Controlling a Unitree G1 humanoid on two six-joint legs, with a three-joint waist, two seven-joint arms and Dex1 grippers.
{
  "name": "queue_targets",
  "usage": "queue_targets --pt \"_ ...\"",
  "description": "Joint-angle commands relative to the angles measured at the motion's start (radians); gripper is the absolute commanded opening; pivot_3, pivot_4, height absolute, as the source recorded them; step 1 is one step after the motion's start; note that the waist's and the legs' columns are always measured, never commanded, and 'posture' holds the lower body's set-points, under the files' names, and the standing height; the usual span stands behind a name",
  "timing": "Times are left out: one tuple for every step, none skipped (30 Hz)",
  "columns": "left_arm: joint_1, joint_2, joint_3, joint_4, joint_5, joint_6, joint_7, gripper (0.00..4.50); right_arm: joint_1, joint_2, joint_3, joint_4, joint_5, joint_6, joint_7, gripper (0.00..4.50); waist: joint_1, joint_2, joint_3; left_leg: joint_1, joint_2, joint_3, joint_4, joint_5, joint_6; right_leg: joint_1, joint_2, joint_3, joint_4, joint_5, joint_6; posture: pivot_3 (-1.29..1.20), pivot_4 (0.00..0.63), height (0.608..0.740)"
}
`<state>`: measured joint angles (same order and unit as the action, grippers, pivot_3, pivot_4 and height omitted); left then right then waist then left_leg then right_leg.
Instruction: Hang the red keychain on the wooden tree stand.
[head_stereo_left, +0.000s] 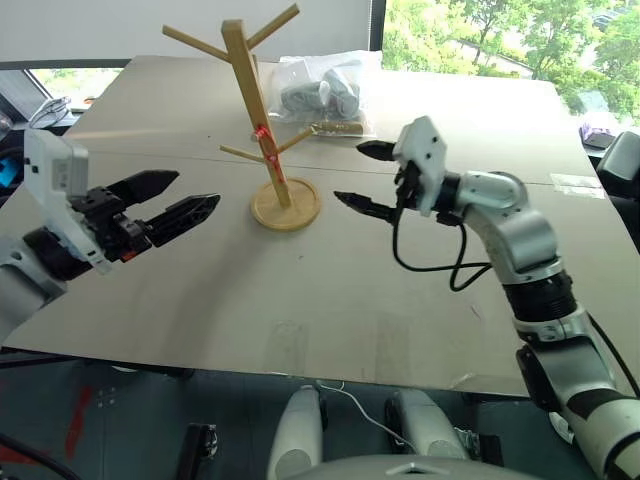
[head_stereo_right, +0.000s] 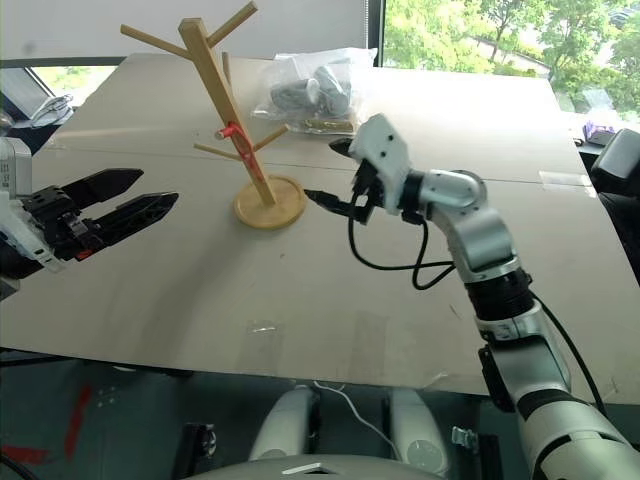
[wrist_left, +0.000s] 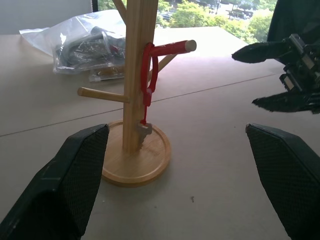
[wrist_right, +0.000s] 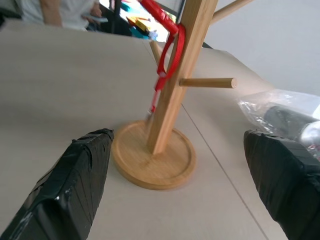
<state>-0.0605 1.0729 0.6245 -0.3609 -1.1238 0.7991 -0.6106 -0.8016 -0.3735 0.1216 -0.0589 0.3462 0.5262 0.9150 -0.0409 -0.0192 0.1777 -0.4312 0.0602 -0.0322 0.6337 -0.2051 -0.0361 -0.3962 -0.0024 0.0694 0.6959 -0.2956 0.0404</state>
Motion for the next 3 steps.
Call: queue_targets --pt "-0.057 0.044 -0.002 0.043 0.031 -0.003 -0.071 4.5 -0.047 -0.053 -0.071 -0.122 0.168 0.152 0.073 4.47 -0.001 0.0 0.0 0.0 0.0 0.0 0.0 0.0 0.0 0.0 0.0 0.0 0.0 0.0 0.0 0.0 0.15 0.74" --pt "-0.079 0.053 -0.009 0.061 0.037 0.0 -0.086 4.5 -0.055 -0.069 -0.087 -0.143 0.208 0.198 0.077 4.47 -0.001 0.0 0.0 0.0 0.0 0.0 0.0 0.0 0.0 0.0 0.0 0.0 0.0 0.0 0.0 0.0 0.15 0.74" --pt "-0.1 0.056 -0.016 0.076 0.04 0.003 -0.098 4.5 -0.06 -0.08 -0.097 -0.159 0.234 0.23 0.073 4.47 -0.001 0.0 0.0 0.0 0.0 0.0 0.0 0.0 0.0 0.0 0.0 0.0 0.0 0.0 0.0 0.0 0.15 0.74"
